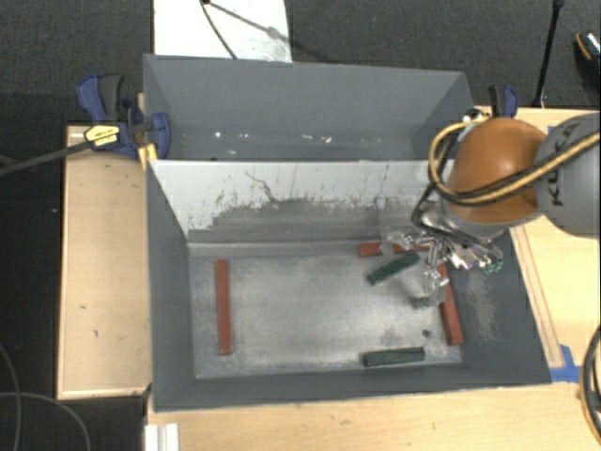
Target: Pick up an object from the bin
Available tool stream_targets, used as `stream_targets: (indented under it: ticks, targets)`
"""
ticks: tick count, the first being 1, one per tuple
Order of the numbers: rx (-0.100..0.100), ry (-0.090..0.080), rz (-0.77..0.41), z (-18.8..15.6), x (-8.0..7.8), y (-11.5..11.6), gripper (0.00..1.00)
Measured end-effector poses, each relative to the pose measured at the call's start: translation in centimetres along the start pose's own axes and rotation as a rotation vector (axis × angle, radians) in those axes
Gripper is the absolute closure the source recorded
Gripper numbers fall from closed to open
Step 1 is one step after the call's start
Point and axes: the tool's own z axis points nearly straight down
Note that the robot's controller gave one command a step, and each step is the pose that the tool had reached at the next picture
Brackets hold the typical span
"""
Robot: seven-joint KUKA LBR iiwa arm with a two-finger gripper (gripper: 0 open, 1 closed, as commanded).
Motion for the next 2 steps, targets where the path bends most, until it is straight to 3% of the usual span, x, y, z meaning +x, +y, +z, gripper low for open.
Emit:
stream_targets:
  ticks: [1, 2]
  targets:
    - [-0.003, 0.0, 0.002, 0.0, -0.2, 0.3, 1.0]
    - [0.002, -0.004, -0.2, -17.2, 1.5, 2.0, 1.0]
